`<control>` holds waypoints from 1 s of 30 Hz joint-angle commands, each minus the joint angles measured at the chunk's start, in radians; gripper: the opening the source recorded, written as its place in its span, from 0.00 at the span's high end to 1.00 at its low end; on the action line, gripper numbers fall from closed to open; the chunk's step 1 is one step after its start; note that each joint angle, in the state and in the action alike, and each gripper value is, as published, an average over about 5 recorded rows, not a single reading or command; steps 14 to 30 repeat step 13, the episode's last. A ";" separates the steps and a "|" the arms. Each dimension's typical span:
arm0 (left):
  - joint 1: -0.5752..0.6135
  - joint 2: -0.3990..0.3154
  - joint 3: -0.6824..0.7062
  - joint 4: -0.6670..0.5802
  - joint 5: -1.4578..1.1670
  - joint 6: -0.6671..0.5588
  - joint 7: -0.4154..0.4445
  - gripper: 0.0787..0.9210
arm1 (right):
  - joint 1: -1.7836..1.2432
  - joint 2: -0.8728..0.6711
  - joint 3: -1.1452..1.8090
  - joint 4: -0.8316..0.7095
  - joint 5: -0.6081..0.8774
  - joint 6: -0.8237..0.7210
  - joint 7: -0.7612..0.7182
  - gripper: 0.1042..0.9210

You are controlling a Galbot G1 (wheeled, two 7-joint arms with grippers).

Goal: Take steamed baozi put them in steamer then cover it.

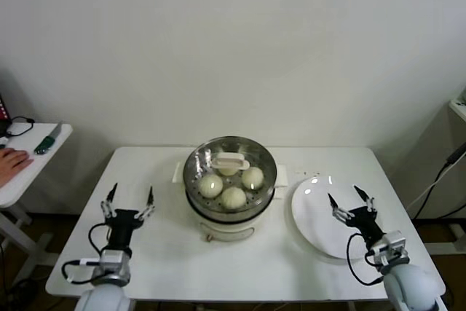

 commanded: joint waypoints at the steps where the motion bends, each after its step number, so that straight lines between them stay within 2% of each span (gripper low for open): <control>1: 0.020 -0.018 -0.069 0.130 -0.083 -0.188 -0.017 0.12 | -0.008 0.009 0.007 -0.010 0.026 0.059 -0.013 0.12; 11: 0.025 -0.015 -0.088 0.116 -0.091 -0.161 0.026 0.12 | -0.019 0.016 0.020 -0.016 0.017 0.068 -0.016 0.12; 30: 0.025 -0.016 -0.092 0.113 -0.093 -0.157 0.029 0.12 | -0.020 0.017 0.022 -0.016 0.016 0.069 -0.016 0.12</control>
